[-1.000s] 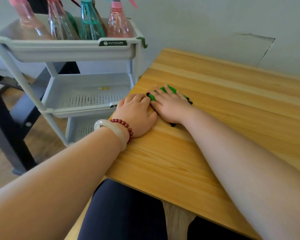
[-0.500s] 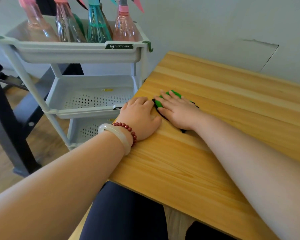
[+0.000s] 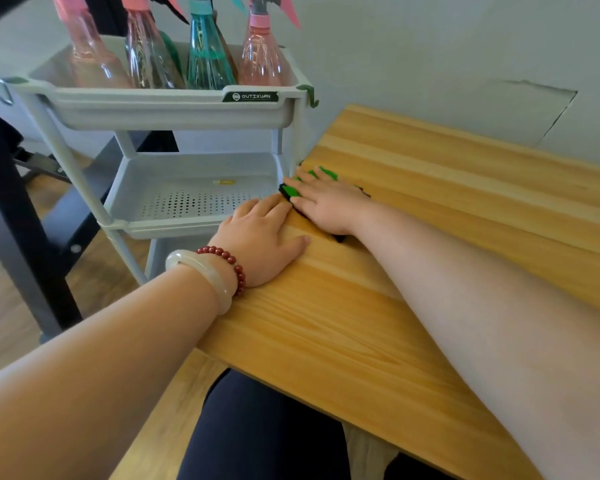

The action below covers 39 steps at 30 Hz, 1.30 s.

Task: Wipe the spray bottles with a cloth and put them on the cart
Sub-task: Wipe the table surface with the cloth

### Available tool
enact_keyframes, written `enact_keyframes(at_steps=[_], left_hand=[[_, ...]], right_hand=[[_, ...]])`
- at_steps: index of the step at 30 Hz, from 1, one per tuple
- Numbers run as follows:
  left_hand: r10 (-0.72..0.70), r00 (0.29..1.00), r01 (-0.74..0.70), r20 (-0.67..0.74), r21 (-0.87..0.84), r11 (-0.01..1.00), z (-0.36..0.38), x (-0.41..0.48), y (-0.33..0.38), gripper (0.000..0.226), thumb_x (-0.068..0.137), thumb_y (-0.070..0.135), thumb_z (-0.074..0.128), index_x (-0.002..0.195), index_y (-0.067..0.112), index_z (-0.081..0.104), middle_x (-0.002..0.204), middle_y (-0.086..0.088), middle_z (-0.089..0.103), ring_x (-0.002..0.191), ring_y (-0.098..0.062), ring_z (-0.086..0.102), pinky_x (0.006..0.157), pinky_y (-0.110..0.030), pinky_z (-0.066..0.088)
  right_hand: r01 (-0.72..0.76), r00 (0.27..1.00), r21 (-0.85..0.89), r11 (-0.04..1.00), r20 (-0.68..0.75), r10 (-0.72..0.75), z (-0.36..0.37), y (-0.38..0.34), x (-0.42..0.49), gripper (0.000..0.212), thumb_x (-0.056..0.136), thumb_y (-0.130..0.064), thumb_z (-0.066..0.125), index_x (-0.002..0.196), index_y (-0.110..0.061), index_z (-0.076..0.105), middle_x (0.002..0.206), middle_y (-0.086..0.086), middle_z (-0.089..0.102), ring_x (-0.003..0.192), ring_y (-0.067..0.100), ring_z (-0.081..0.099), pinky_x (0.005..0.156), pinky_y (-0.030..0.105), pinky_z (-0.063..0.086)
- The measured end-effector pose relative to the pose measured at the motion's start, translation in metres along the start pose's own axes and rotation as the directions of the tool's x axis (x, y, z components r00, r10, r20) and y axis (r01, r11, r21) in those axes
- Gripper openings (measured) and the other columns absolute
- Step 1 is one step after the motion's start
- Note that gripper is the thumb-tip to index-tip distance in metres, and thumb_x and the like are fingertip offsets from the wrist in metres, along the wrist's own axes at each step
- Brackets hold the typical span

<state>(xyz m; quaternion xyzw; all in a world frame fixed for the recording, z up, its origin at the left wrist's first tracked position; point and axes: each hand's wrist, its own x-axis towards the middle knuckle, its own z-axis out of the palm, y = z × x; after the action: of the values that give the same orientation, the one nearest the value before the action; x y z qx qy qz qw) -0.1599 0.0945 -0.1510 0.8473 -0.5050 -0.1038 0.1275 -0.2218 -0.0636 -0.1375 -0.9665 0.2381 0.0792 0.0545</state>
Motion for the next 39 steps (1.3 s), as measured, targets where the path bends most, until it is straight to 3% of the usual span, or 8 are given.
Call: enact_keyframes(at_steps=[5, 10, 16, 22, 27, 29, 34, 39], left_hand=[[-0.002, 1.0, 0.002, 0.005, 0.006, 1.0, 0.001, 0.0, -0.001, 0.072, 0.096, 0.065, 0.038, 0.156, 0.03, 0.02, 0.165, 0.007, 0.013, 0.152, -0.021, 0.008, 0.121, -0.045, 0.013], [0.001, 1.0, -0.002, -0.018, -0.012, 1.0, 0.0, 0.0, 0.0, 0.073, 0.095, 0.063, 0.041, 0.156, 0.029, 0.021, 0.165, 0.006, 0.016, 0.152, -0.022, 0.011, 0.121, -0.045, 0.015], [-0.008, 1.0, 0.008, -0.004, -0.008, 1.0, 0.001, 0.0, -0.001, 0.071, 0.095, 0.064, 0.041, 0.155, 0.029, 0.024, 0.165, 0.006, 0.016, 0.152, -0.023, 0.011, 0.121, -0.045, 0.016], [0.02, 0.999, -0.02, -0.05, -0.008, 1.0, -0.001, -0.002, 0.001, 0.069, 0.095, 0.058, 0.044, 0.154, 0.024, 0.031, 0.163, 0.004, 0.024, 0.151, -0.022, 0.016, 0.12, -0.043, 0.018], [0.009, 0.996, -0.008, -0.083, 0.017, 1.0, -0.007, -0.011, 0.002, 0.06, 0.097, 0.054, 0.043, 0.145, 0.018, 0.045, 0.157, 0.003, 0.035, 0.146, -0.022, 0.025, 0.116, -0.042, 0.026], [-0.006, 0.997, 0.008, -0.083, 0.027, 1.0, -0.01, -0.016, 0.0, 0.06, 0.097, 0.054, 0.043, 0.144, 0.017, 0.047, 0.154, 0.002, 0.039, 0.143, -0.022, 0.028, 0.114, -0.042, 0.029], [-0.031, 0.994, 0.028, 0.104, 0.033, 0.999, -0.018, -0.04, -0.016, 0.076, 0.096, 0.062, 0.04, 0.157, 0.022, 0.021, 0.162, 0.002, 0.023, 0.149, -0.026, 0.019, 0.12, -0.047, 0.024], [-0.089, 0.973, 0.089, 0.215, 0.01, 0.996, -0.015, -0.069, -0.021, 0.087, 0.093, 0.07, 0.036, 0.158, 0.029, -0.004, 0.166, 0.007, 0.006, 0.152, -0.025, 0.006, 0.122, -0.047, 0.018]], right_hand=[[-0.268, 0.963, 0.043, 0.962, -0.019, 0.269, -0.002, 0.01, 0.012, 0.053, 0.107, -0.043, 0.015, 0.158, -0.031, 0.005, 0.166, -0.004, -0.006, 0.153, 0.024, -0.006, 0.122, 0.048, 0.001], [-0.006, 1.0, 0.015, 1.0, -0.018, 0.006, 0.0, -0.015, 0.009, 0.049, 0.108, -0.037, 0.016, 0.157, -0.033, 0.01, 0.166, -0.005, -0.001, 0.153, 0.022, -0.004, 0.123, 0.046, 0.002], [-0.24, 0.97, 0.041, 0.97, -0.019, 0.241, -0.001, 0.003, 0.016, 0.051, 0.107, -0.039, 0.014, 0.157, -0.033, 0.005, 0.166, -0.004, -0.005, 0.153, 0.024, -0.004, 0.123, 0.048, 0.003], [-0.017, 1.0, 0.009, 1.0, -0.023, 0.017, 0.002, -0.013, -0.001, 0.049, 0.108, -0.036, 0.016, 0.157, -0.034, 0.011, 0.166, -0.006, 0.001, 0.153, 0.022, -0.002, 0.122, 0.046, 0.002], [-0.274, 0.961, 0.05, 0.961, -0.018, 0.275, 0.001, 0.004, -0.006, 0.051, 0.107, -0.039, 0.014, 0.157, -0.033, 0.007, 0.166, -0.003, -0.003, 0.153, 0.024, -0.004, 0.122, 0.048, 0.002], [-0.243, 0.97, 0.048, 0.969, -0.017, 0.244, 0.004, -0.012, -0.012, 0.051, 0.107, -0.04, 0.015, 0.157, -0.033, 0.006, 0.166, -0.003, -0.004, 0.153, 0.025, -0.004, 0.122, 0.049, 0.001], [0.02, 1.0, 0.016, 1.0, -0.014, -0.019, 0.018, -0.048, -0.043, 0.051, 0.107, -0.042, 0.015, 0.156, -0.038, 0.003, 0.165, -0.008, -0.006, 0.152, 0.019, -0.007, 0.121, 0.046, -0.002], [-0.126, 0.992, -0.006, 0.992, 0.006, 0.126, 0.01, -0.03, -0.038, 0.052, 0.107, -0.041, 0.014, 0.157, -0.031, 0.003, 0.166, -0.002, -0.005, 0.153, 0.023, -0.005, 0.122, 0.048, 0.002]])
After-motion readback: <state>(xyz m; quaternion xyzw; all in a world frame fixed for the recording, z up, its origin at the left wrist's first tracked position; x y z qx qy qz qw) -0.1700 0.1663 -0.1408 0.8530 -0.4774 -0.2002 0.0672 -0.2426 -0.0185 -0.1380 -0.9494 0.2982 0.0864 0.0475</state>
